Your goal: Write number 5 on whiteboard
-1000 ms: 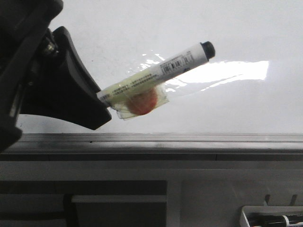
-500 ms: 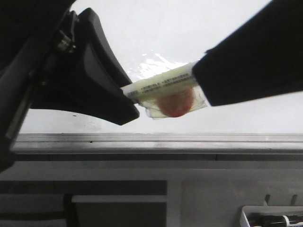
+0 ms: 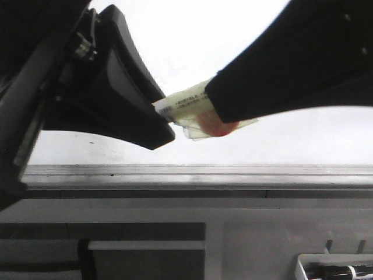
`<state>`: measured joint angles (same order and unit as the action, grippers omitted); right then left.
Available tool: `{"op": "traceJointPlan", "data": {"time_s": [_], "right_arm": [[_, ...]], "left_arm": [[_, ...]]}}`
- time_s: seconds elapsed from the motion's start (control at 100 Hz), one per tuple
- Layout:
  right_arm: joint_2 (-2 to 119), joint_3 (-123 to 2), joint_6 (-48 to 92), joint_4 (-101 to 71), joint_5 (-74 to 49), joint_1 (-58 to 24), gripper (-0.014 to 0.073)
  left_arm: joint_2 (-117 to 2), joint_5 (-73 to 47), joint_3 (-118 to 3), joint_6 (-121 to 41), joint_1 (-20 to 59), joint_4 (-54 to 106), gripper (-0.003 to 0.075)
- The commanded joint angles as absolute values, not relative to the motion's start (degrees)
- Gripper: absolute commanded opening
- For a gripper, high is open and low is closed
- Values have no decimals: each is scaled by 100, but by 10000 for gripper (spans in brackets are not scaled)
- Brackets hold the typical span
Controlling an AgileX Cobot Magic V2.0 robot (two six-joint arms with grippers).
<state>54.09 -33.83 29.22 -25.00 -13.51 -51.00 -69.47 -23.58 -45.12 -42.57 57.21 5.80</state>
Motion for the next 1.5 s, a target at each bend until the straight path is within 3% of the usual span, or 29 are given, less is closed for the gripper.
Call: {"op": "traceJointPlan", "data": {"time_s": [0.0,0.05,0.23,0.3,0.43,0.51,0.77,0.94,1.15,1.28,1.49], "right_arm": [[5383,-3591,2995,-2570,-888,-5114,9],[5383,-3591,2995,-2570,-888,-5114,-69],[5383,-3591,2995,-2570,-908,-5114,-64],[5372,-3591,2995,-2570,-1067,-5101,-64],[5372,-3706,2954,-2570,-1776,-4948,-61],[5359,-3944,2811,-2570,-2185,-4791,-61],[5424,-4997,1967,-2231,-2977,-4367,-39],[5434,-5055,1099,-902,-3035,-4289,-40],[5434,-5055,1099,-835,-2696,-4289,-41],[5583,-5067,1086,-835,-2419,-4289,-41],[5951,-5077,816,-827,-2379,-3951,-40]], "left_arm": [[-6806,-2005,-4707,-4236,5753,721,-20],[-6806,-2005,-4707,-4236,5753,773,-20],[-6806,-1971,-4707,-3943,5740,879,5],[-6806,-1971,-4717,-3736,5740,879,104],[-6715,-2255,-4717,-3009,5740,755,391],[-6548,-2492,-4717,-2670,5740,745,463],[-5102,-1810,-4258,-1153,5740,517,344],[-3767,-1132,-3624,51,5732,-110,189],[-2474,-887,-2845,432,5732,-262,-18],[-1989,-616,-2458,883,5525,-262,-21],[-1748,-582,-2256,1193,4526,-141,-20]]}}
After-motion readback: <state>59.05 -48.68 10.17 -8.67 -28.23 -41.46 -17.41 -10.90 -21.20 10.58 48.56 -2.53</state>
